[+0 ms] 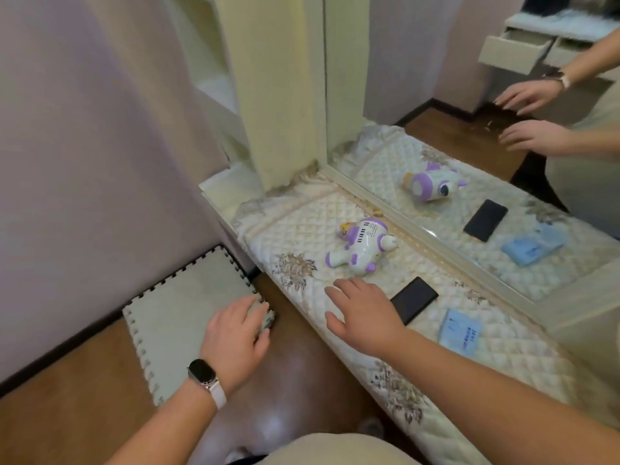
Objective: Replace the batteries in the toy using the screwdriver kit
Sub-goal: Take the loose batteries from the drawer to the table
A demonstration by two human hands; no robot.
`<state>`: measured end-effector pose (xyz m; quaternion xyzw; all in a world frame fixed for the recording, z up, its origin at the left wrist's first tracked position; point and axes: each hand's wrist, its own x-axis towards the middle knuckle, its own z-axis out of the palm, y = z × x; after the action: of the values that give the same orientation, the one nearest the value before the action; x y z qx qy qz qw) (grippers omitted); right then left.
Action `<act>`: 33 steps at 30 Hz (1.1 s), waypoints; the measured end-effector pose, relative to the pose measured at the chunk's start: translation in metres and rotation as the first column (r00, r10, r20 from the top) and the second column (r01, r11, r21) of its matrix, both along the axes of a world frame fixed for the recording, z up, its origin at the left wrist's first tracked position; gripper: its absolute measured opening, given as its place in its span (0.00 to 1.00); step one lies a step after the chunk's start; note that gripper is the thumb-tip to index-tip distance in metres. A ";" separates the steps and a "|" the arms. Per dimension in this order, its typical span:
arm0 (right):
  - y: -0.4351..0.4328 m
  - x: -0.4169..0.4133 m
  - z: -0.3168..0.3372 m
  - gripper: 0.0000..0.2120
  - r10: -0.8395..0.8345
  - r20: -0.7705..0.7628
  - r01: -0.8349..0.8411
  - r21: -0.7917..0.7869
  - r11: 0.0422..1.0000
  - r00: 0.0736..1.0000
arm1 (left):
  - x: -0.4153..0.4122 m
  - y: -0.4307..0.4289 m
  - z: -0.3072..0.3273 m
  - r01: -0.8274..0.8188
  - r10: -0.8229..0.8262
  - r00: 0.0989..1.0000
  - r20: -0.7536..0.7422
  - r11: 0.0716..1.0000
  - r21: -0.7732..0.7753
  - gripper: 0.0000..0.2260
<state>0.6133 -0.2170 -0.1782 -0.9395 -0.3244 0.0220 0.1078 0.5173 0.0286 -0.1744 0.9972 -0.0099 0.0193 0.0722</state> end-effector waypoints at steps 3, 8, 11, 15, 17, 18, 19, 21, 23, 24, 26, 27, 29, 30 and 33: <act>0.038 -0.021 0.012 0.21 0.036 0.034 -0.036 -0.006 0.999 0.999 | -0.021 0.032 0.001 -0.019 0.019 1.000 0.013 1.000 -0.005 0.17; 0.127 -0.075 0.021 0.22 0.049 0.028 -0.049 -0.008 0.999 0.998 | -0.067 0.104 0.003 -0.062 0.062 0.997 0.048 0.998 -0.019 0.19; 0.187 -0.113 0.022 0.22 0.127 0.045 -0.126 -0.029 0.992 0.991 | -0.104 0.156 0.003 -0.097 0.098 0.992 0.083 0.995 -0.020 0.19; 0.264 -0.148 0.029 0.22 0.271 0.063 -0.267 -0.064 0.962 0.961 | -0.156 0.226 0.000 -0.154 0.153 0.986 0.071 0.988 0.007 0.20; 0.298 -0.162 0.037 0.22 0.334 0.087 -0.329 -0.062 0.942 0.939 | -0.184 0.253 -0.001 -0.217 0.216 0.973 0.084 0.976 0.009 0.19; 0.314 -0.168 0.041 0.22 0.370 0.103 -0.365 -0.060 0.929 0.923 | -0.196 0.264 -0.001 -0.247 0.244 0.964 0.104 0.969 0.008 0.19; 0.329 -0.173 0.045 0.21 0.404 0.122 -0.400 -0.054 0.915 0.907 | -0.208 0.274 -0.001 -0.271 0.268 0.955 0.129 0.963 0.007 0.19; 0.356 -0.181 0.051 0.21 0.470 0.153 -0.470 -0.039 0.882 0.869 | -0.228 0.291 0.000 -0.319 0.312 0.931 0.188 0.948 0.008 0.18; 0.382 -0.187 0.054 0.21 0.537 0.166 -0.538 -0.043 0.842 0.827 | -0.246 0.304 0.003 -0.387 0.373 0.898 0.232 0.922 0.017 0.18; 0.395 -0.190 0.055 0.21 0.569 0.168 -0.570 -0.045 0.820 0.805 | -0.253 0.311 0.005 -0.427 0.412 0.879 0.240 0.904 0.013 0.18; 0.420 -0.194 0.057 0.21 0.628 0.166 -0.630 -0.042 0.775 0.761 | -0.269 0.322 0.007 -0.506 0.493 0.837 0.238 0.863 -0.010 0.18; 0.433 -0.197 0.057 0.21 0.656 0.167 -0.661 -0.035 0.750 0.736 | -0.277 0.327 0.007 -0.541 0.530 0.816 0.232 0.841 -0.020 0.18; 0.461 -0.202 0.055 0.21 0.712 0.177 -0.722 -0.014 0.692 0.679 | -0.291 0.339 0.008 -0.612 0.603 0.770 0.207 0.790 -0.025 0.18; 0.476 -0.205 0.054 0.21 0.740 0.181 -0.752 0.003 0.659 0.648 | -0.298 0.346 0.008 -0.649 0.641 0.744 0.191 0.760 -0.022 0.18; 0.524 -0.210 0.049 0.22 0.806 0.182 -0.825 0.067 0.562 0.564 | -0.315 0.366 0.011 -0.751 0.745 0.654 0.134 0.660 -0.009 0.19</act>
<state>0.4028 0.3070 -0.1297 -0.6716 -0.7290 -0.0154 0.1314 0.2019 0.3943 -0.1632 0.9110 0.3962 0.1097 0.0335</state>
